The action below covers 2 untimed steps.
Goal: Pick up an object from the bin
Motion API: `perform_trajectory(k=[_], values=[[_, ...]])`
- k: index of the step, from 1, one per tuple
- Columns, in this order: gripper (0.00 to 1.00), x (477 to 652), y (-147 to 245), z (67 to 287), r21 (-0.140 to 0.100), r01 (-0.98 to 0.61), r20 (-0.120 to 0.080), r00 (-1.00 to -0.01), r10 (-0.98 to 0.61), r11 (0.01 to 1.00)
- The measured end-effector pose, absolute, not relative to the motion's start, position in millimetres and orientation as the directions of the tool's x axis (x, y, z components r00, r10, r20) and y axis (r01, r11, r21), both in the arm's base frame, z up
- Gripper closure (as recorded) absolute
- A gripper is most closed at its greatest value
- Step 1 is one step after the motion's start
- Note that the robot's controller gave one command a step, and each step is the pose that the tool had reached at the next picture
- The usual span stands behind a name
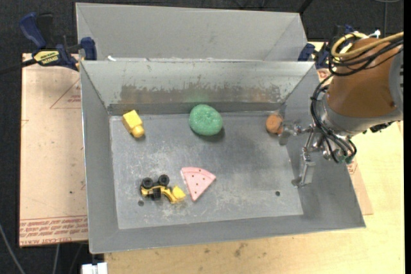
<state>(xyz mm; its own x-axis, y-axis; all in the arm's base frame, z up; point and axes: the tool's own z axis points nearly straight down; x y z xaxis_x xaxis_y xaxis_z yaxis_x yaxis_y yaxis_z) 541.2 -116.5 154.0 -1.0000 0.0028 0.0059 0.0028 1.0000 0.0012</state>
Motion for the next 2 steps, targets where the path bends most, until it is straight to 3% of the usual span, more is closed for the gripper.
perform_trajectory(k=[1,2], values=[[0.0,542.7,-115.9,158.6,0.0,0.0,-0.001,-1.0,0.0,1.0],[0.0,621.8,-141.1,89.7,-0.001,0.018,-0.012,-1.0,0.018,1.0]])
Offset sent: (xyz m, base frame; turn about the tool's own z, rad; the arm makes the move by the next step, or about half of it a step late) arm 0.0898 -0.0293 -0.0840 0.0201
